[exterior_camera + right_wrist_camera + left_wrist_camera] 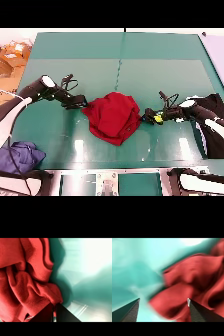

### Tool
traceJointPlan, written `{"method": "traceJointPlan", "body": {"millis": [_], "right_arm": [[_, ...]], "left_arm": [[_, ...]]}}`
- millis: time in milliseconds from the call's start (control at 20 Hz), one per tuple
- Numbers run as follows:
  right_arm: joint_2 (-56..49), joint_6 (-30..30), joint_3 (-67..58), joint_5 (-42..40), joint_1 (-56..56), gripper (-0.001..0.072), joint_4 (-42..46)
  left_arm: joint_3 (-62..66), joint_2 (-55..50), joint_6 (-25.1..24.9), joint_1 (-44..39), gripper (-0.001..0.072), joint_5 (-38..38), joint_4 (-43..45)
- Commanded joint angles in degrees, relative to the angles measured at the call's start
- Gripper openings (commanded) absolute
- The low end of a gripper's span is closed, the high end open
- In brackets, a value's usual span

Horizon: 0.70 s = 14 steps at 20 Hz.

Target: Fold the shirts.

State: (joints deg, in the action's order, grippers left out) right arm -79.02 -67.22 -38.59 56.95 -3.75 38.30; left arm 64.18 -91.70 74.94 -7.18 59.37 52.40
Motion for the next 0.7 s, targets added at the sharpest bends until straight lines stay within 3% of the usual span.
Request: {"method": "traceJointPlan", "body": {"millis": [0,50,100,150,200,300,500,650], "right_arm": [[-0.1,0.2,-0.3,0.7,-1.0,0.0016,0.3],[-0.1,0.2,-0.5,0.8,-1.1,0.0017,0.3],[-0.1,0.2,-0.7,0.8,-1.1,0.0017,0.3],[-0.1,0.2,-1.0,1.0,-1.1,0.0017,0.3],[-0.1,0.2,-1.5,1.1,-1.1,0.0017,0.3],[-0.1,0.2,-2.6,1.8,-1.1,0.0017,0.3],[-0.1,0.2,-8.4,9.6,-2.0,0.0016,2.5],[0.3,-3.4,-18.1,19.6,-6.3,0.0015,8.6]], "left_arm": [[-0.8,-4.5,-9.9,0.4,0.0695,5.4,-15.8],[-0.7,-5.1,-11.2,0.4,0.0694,6.7,-17.0],[-0.8,-5.3,-11.8,0.4,0.0648,7.9,-16.9],[-0.7,-5.3,-13.4,0.4,0.0386,9.7,-16.6],[-0.8,-5.3,-16.0,0.4,0.0198,11.5,-16.6],[-0.7,-5.3,-17.2,0.5,0.0021,11.9,-16.4],[2.4,-4.7,-14.4,0.6,0.0018,15.0,-11.5],[7.6,1.8,-5.7,0.6,0.0018,16.2,5.5]]}}
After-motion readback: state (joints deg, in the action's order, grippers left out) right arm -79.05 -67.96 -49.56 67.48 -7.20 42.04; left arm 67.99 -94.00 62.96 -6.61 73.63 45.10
